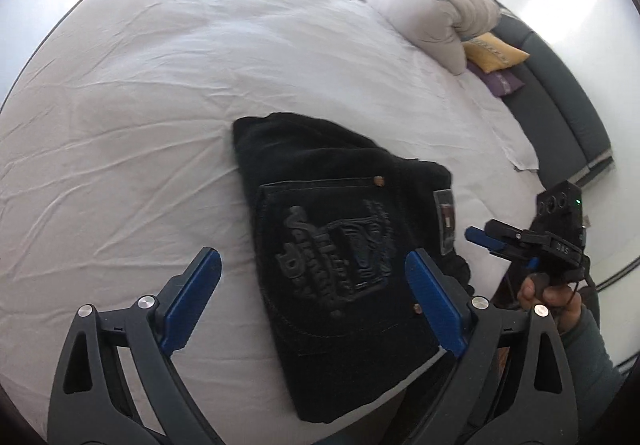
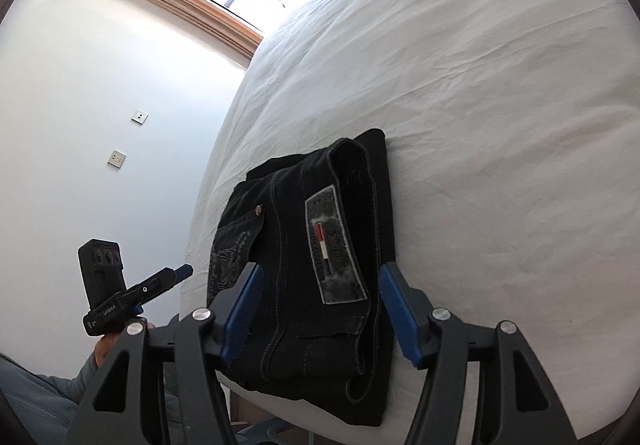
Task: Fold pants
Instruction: 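Open the left tool and release the folded jeans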
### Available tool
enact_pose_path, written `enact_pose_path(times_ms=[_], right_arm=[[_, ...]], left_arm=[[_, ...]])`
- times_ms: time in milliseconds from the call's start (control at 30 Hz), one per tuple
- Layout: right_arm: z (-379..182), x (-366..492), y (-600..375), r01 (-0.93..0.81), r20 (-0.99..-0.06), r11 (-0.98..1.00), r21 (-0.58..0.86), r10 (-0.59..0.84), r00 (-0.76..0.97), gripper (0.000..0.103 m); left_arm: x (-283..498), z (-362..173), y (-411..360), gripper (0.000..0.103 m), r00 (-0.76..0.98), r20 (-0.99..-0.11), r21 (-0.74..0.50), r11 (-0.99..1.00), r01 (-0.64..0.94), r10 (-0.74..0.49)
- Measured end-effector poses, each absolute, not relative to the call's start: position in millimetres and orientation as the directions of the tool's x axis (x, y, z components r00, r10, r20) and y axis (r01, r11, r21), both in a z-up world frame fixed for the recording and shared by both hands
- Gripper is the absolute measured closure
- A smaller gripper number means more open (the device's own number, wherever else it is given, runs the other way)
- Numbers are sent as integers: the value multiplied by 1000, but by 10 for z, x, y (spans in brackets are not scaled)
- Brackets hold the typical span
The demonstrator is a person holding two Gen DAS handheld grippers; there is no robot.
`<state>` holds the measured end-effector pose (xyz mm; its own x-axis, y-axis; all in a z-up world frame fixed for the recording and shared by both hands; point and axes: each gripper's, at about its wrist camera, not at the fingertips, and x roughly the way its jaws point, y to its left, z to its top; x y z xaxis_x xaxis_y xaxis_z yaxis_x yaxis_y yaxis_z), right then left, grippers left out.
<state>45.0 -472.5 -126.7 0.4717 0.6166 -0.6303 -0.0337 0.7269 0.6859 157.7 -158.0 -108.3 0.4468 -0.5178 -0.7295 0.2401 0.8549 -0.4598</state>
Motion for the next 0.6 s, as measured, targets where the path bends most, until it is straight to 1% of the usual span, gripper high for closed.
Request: enact_pose_path(times_ms=[33,67,133,167,200,267,367,400,467,500,567,600], right_arm=[[-1268,454,-4717,-44,-624,722,690,625,470,40],[-1282,473,-4685,-50,-623,720,692,630,465,40],[-1309,502,-4592,-44,-645,735,676,620,448,39],[-1343,508,-4563,-32,-662,746,666,610,435,39],[-1394,514,-4537,-20,-677,752,658,603,422,39],[-1407,484,-4506,-11,-686,759,651,595,419,39],[-1358,447,-4509,-24,-675,756,655,599,432,39],[-1333,442,-4540,-24,-677,760,649,592,437,39],[-1292,449,-4587,-22,-673,760,650,588,449,38],[-1291,454,-4605,-22,-670,757,653,591,450,34],[-1346,476,-4655,-12,-666,745,667,604,439,30],[-1400,512,-4657,-5,-667,738,675,613,423,30]], left_arm=[[1571,-1107,-1639,9,444,-709,-472,836,279,-548],[1587,-1174,-1692,9,429,-718,-466,836,289,-549],[1693,-1567,-1818,9,310,-817,-429,872,237,-487],[1711,-1756,-1801,9,271,-830,-448,872,197,-487],[1667,-1729,-1802,9,314,-814,-436,871,226,-489],[1620,-1647,-1870,9,319,-827,-389,882,268,-462],[1600,-1474,-1821,11,345,-810,-410,879,243,-473],[1587,-1373,-1788,11,371,-787,-425,869,252,-493],[1595,-1299,-1757,10,387,-772,-431,863,263,-504],[1599,-1344,-1743,10,370,-779,-443,862,247,-506],[1655,-1498,-1712,10,303,-802,-481,858,182,-514],[1672,-1576,-1722,11,272,-804,-502,849,164,-528]])
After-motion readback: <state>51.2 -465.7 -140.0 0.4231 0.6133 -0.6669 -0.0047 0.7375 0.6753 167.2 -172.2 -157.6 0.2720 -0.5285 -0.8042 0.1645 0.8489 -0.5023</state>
